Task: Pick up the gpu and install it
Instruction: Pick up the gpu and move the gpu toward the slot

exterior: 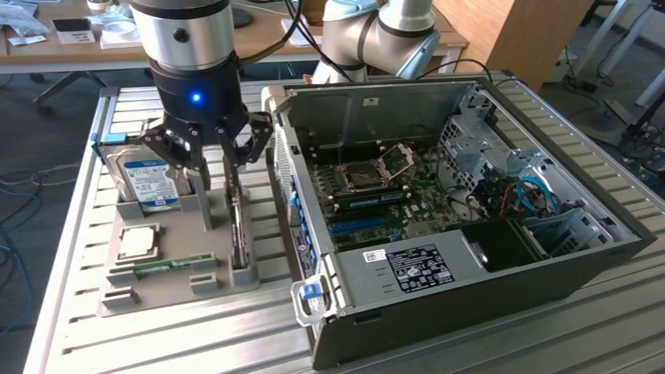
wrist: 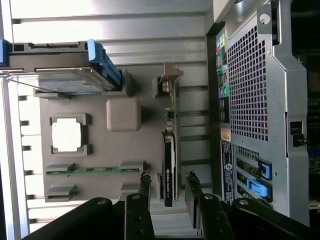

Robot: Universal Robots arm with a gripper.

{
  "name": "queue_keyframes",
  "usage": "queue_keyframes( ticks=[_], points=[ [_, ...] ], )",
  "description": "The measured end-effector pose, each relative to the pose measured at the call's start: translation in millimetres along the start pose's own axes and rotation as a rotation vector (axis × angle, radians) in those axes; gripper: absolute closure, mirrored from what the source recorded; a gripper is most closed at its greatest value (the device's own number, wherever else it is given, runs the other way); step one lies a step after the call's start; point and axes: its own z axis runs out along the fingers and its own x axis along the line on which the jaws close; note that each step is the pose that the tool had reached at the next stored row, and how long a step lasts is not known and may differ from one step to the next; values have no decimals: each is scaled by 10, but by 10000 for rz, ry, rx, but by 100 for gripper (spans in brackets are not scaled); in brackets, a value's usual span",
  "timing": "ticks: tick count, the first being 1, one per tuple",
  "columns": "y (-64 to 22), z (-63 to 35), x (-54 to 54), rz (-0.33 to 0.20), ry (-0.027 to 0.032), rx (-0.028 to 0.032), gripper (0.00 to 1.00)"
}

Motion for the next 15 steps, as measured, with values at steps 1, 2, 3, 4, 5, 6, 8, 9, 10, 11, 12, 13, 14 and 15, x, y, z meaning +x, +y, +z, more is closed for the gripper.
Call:
queue_keyframes(
  ticks=[1,2,3,4,5,6,8,9,10,11,12,13,14,15],
  points=[
    [-1,11,0,-1,1,0,58],
    [-1,23,0,0,1,0,58],
    [-2,37,0,0,1,1,58],
    [-2,51,1,-1,1,1,58],
    [-3,67,1,0,2,1,58],
    [-4,82,2,0,1,1,58],
    [-5,107,2,0,1,1,58],
    [-5,110,2,0,2,2,58],
    [-5,109,2,0,3,3,58],
    [-5,109,2,0,3,3,58],
    [-5,109,3,0,3,3,58],
    [-5,110,3,0,2,1,58],
    [-5,111,2,0,2,1,58],
    [-5,116,2,0,-1,-1,58]
  ],
)
